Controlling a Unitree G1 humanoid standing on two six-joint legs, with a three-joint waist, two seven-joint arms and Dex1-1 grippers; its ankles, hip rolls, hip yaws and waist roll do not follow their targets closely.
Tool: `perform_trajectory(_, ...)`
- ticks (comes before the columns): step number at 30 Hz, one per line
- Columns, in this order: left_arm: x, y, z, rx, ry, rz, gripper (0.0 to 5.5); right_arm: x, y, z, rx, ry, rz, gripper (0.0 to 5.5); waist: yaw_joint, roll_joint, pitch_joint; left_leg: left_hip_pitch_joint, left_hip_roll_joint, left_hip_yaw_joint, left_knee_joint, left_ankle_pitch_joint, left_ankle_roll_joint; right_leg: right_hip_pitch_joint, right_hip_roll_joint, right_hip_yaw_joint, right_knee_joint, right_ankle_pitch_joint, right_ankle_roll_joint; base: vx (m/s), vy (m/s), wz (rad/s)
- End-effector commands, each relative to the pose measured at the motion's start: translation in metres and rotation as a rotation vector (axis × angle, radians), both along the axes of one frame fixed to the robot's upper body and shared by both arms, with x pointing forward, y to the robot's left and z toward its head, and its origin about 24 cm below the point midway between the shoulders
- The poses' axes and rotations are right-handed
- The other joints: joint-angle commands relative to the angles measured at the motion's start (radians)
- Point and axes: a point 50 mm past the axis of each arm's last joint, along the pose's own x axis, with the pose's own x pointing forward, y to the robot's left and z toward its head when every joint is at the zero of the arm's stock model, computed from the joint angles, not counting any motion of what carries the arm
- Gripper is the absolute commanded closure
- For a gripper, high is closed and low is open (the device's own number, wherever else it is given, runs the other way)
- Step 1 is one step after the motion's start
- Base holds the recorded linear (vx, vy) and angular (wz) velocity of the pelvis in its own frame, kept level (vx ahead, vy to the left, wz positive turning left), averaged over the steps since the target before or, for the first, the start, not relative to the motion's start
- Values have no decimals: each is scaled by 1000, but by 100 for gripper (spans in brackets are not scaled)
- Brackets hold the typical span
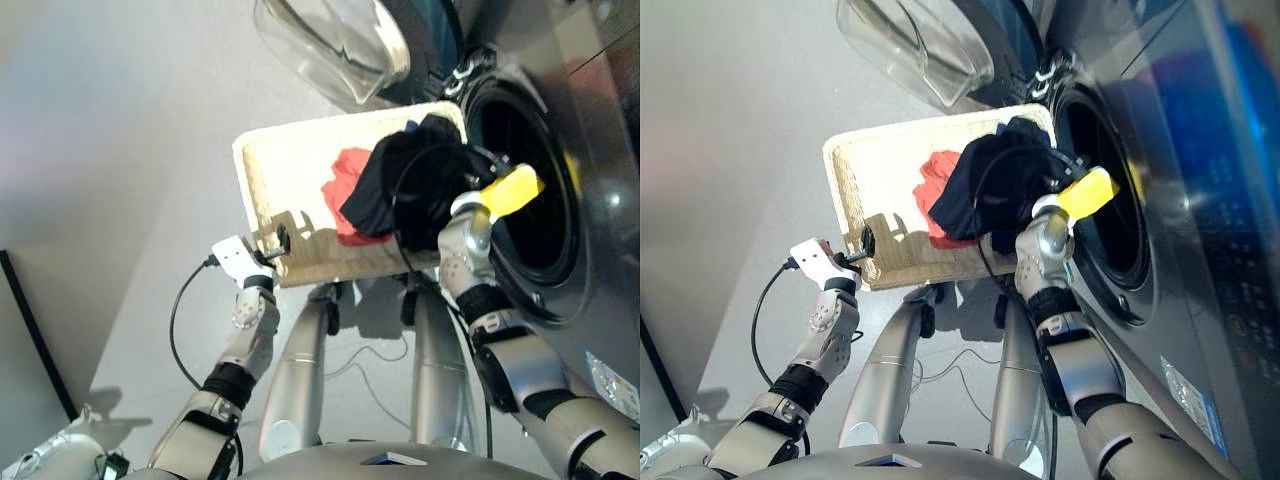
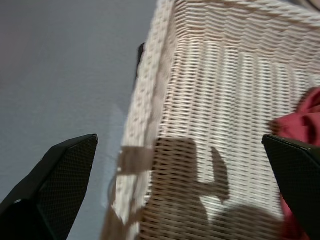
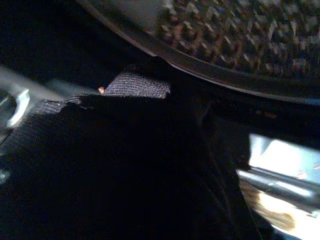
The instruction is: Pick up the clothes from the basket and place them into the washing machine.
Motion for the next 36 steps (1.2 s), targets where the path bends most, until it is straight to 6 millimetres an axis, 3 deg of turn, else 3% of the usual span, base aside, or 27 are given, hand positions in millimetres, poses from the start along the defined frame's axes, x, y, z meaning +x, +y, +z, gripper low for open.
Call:
perform_trajectory(1, -2, 18, 17, 48, -102, 27, 0, 0, -17, 69, 24, -253, -73, 550, 35, 67, -41, -88, -22, 27, 89, -76, 66, -41, 38, 19, 79, -89, 57, 21, 6, -179)
perform_trajectory(6, -5, 18, 9, 63, -71, -2, 0, -18, -66, 140, -57, -412, -242, 550, 46, 95, -43, -128, -17, 44, 143, -110, 70, -117, 51, 50, 147, -119, 57, 9, 8, -91)
perform_trajectory(10, -7, 21, 2, 95, -44, -13, 0, -55, -107, 205, -193, -544, -431, 550, 51, 106, -47, -136, -9, 60, 163, -126, 68, -155, 65, 63, 178, -131, 57, 0, 0, 0)
perform_trajectory(12, -8, 23, -1, 92, -25, -1, 0, -72, -118, 224, -219, -607, -495, 550, 48, 103, -48, -135, -6, 69, 159, -130, 70, -161, 73, 69, 174, -129, 59, 0, 0, 0)
perform_trajectory(14, -9, 24, -6, 92, -2, 11, 0, -83, -128, 229, -192, -642, -549, 550, 40, 98, -49, -131, -4, 73, 155, -135, 74, -164, 81, 74, 169, -129, 59, 10, -2, -92)
perform_trajectory(18, -8, 23, -8, 90, 7, 10, 0, -81, -142, 211, -150, -575, -589, 550, 28, 84, -59, -130, -4, 79, 157, -145, 81, -163, 95, 80, 163, -123, 59, 14, 6, -161)
perform_trajectory(23, -1, 16, -2, 71, -17, -1, 0, -49, -129, 167, -125, -416, -476, 550, 19, 75, -63, -125, -1, 82, 144, -141, 77, -145, 91, 75, 131, -105, 58, 0, 0, 0)
perform_trajectory(24, 0, 15, -2, 71, -21, -5, 0, -43, -124, 160, -133, -390, -443, 485, 16, 73, -65, -123, -2, 81, 138, -139, 75, -139, 89, 73, 123, -103, 58, 0, 0, 0)
perform_trajectory(25, 1, 14, 1, 70, -30, -13, 0, -35, -118, 151, -158, -351, -399, 0, 16, 73, -67, -120, -1, 81, 131, -137, 73, -136, 87, 70, 120, -103, 57, 0, 0, 0)
perform_trajectory(28, 5, 11, 5, 79, -49, -46, 0, -11, -100, 110, -234, -156, -243, 0, 12, 63, -77, -105, 1, 80, 99, -126, 65, -111, 76, 63, 88, -92, 54, 0, 0, 0)
perform_trajectory(31, 6, 12, 8, 79, -58, -55, 0, -1, -83, 96, -272, -111, -141, 0, 6, 57, -74, -94, 1, 79, 79, -117, 62, -92, 75, 56, 66, -80, 52, 0, 0, 0)
perform_trajectory(32, 9, 11, 12, 83, -69, -70, 0, 6, -71, 75, -321, -27, -65, 0, 5, 47, -76, -88, 2, 76, 65, -112, 62, -76, 74, 51, 45, -74, 51, 0, 0, 0)
perform_trajectory(36, 11, 11, 21, 74, -105, -91, 0, 15, -40, 49, -429, 50, 96, 0, 0, 27, -74, -63, 5, 70, 22, -91, 58, -31, 68, 37, -9, -55, 52, -2, -15, 3)
